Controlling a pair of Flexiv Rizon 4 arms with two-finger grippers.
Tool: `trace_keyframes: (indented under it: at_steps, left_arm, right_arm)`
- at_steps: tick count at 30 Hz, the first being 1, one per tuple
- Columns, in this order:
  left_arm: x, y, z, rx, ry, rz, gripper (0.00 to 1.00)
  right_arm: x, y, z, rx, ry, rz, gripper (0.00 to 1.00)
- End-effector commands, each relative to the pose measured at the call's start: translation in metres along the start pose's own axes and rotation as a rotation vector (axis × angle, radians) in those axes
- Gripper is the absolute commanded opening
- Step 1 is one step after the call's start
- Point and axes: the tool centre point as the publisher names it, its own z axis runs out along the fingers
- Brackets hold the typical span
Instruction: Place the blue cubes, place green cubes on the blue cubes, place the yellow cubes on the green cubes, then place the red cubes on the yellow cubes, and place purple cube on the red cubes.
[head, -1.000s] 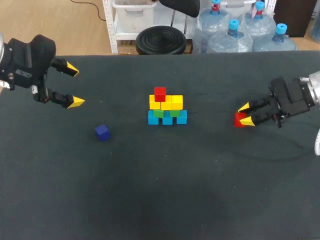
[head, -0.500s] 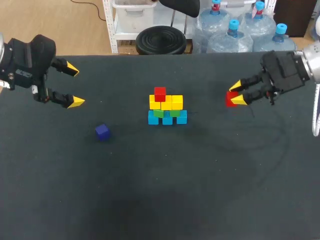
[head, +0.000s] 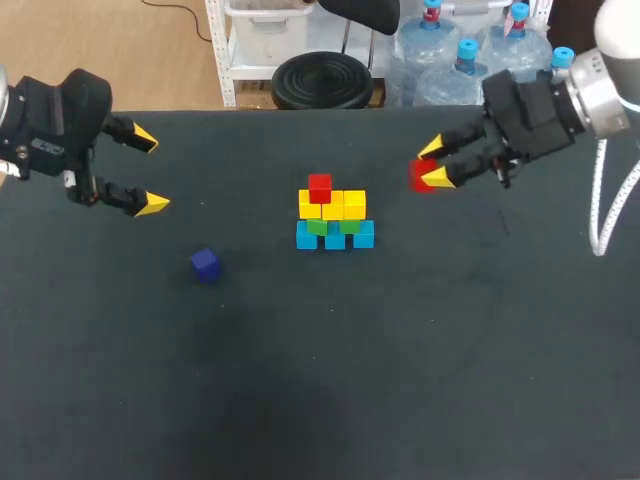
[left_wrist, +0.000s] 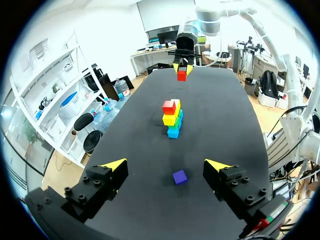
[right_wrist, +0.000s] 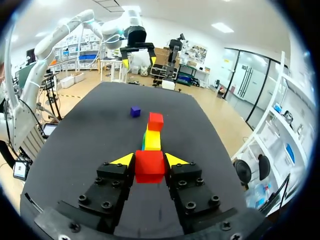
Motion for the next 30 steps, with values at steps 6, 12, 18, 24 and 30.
trace_keyframes:
  at_steps: [6, 12, 18, 24, 30]
  left_arm:
    - [0.002, 0.0, 0.0, -0.002, -0.009, 0.004, 1.0]
    - [0.002, 0.0, 0.0, -0.002, -0.009, 0.004, 1.0]
    - [0.002, 0.0, 0.0, -0.002, -0.009, 0.004, 1.0]
    - [0.002, 0.0, 0.0, -0.002, -0.009, 0.004, 1.0]
    - [0.002, 0.0, 0.0, -0.002, -0.009, 0.004, 1.0]
  right_arm:
    - [-0.014, -0.021, 0.04, -0.046, -0.026, -0.009, 0.0]
    - [-0.017, -0.025, 0.056, -0.054, -0.027, -0.004, 0.0]
    - [-0.023, -0.029, 0.071, -0.026, 0.006, 0.005, 0.0]
    - [-0.03, -0.029, 0.082, 0.002, 0.019, 0.006, 0.0]
    - [-0.032, -0.026, 0.085, 0.013, 0.02, 0.013, 0.0]
